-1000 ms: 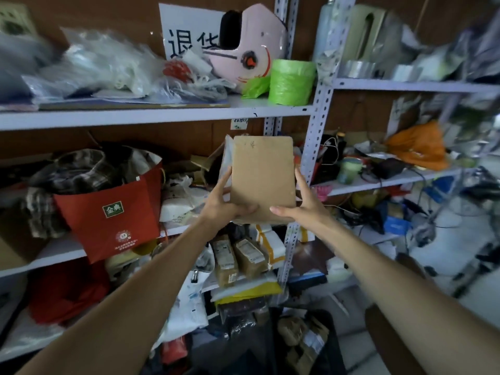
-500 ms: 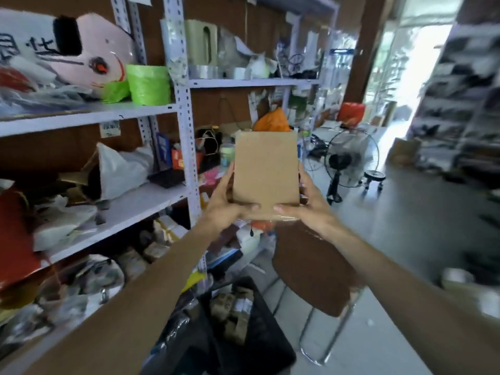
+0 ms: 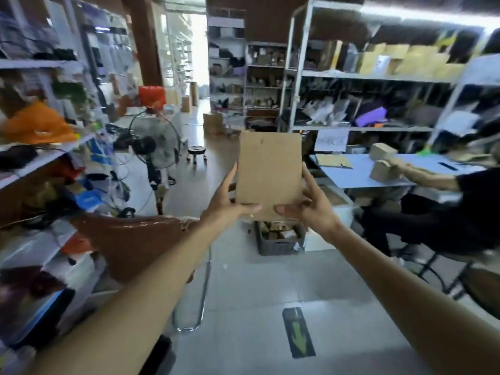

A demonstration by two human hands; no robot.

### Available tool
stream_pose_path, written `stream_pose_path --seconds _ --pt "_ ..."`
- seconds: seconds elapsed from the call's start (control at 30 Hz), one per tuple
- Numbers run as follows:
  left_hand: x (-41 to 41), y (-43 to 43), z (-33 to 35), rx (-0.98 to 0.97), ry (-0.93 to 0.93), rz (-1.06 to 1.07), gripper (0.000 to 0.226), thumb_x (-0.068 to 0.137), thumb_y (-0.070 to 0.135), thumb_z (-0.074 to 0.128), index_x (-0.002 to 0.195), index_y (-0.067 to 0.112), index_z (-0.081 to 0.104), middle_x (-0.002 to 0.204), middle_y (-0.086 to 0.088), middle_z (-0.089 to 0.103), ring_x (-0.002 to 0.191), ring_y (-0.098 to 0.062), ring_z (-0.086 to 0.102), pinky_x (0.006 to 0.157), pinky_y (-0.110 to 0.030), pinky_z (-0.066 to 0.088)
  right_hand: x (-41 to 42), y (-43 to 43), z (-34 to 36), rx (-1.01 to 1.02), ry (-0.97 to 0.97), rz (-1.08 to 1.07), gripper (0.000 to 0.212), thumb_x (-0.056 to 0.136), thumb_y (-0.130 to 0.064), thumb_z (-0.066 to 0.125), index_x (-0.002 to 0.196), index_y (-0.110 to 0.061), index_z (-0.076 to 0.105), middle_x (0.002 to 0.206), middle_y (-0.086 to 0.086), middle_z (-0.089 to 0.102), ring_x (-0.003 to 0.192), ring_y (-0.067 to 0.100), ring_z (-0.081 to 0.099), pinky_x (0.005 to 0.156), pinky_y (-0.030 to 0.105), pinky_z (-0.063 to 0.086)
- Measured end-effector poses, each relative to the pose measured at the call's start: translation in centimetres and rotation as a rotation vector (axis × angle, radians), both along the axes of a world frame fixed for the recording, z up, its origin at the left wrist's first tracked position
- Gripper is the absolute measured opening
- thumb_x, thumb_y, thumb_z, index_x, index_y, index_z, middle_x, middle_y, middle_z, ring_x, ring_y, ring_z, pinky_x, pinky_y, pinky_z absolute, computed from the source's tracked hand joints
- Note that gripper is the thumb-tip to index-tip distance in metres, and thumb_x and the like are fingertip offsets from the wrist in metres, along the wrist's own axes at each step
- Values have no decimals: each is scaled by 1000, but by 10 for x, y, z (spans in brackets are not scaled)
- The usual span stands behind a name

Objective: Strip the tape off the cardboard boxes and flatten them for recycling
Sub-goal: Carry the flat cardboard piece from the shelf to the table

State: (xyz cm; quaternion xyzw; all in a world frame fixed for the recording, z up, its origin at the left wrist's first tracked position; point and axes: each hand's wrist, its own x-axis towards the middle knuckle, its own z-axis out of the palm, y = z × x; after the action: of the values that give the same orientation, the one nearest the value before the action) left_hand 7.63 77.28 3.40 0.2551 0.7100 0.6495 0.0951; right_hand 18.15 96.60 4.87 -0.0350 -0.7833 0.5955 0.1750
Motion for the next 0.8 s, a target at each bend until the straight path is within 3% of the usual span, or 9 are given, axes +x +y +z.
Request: stream_pose_path --seconds 0.07,0.17,0.27,0.37,0.53,0.8 --pt "12 52 -1 10 6 -112 119 63 11 92 153 47 22 134 15 51 113 -2 55 85 -30 58 31 42 0 4 5 -116 114 64 -14 88 145 -52 18 125 -6 57 116 19 58 87 32 55" --pt "31 125 0 29 38 -240 119 61 9 92 153 43 25 145 6 51 124 -8 54 97 -32 52 74 93 3 18 23 -269 115 65 -8 86 147 -49 18 129 1 56 114 19 59 93 40 53" --pt "45 191 -2 62 47 -382 119 60 4 93 152 41 29 144 -1 52 130 -22 52 91 -33 56 114 131 3 11 45 -404 114 66 -3 85 148 -46 19 126 3 58 112 19 61 87 34 56" --pt "55 241 -5 46 46 -527 120 55 14 96 149 48 30 142 1 53 125 -20 56 88 -46 58 145 157 2 8 64 -541 112 66 -3 85 147 -46 22 128 5 57 111 22 62 87 40 56" --pt "65 309 0 20 65 -704 126 43 38 93 151 45 29 147 4 48 133 -17 48 107 -46 45 174 181 5 -30 63 -738 115 63 -6 86 146 -50 20 130 1 55 108 18 64 76 38 59" --pt "89 392 -16 -4 96 -975 118 61 16 94 152 46 25 152 -1 44 138 -21 42 110 -45 42 205 198 -9 -50 43 -1036 115 66 -1 83 150 -40 16 135 2 52 111 18 62 86 37 57"
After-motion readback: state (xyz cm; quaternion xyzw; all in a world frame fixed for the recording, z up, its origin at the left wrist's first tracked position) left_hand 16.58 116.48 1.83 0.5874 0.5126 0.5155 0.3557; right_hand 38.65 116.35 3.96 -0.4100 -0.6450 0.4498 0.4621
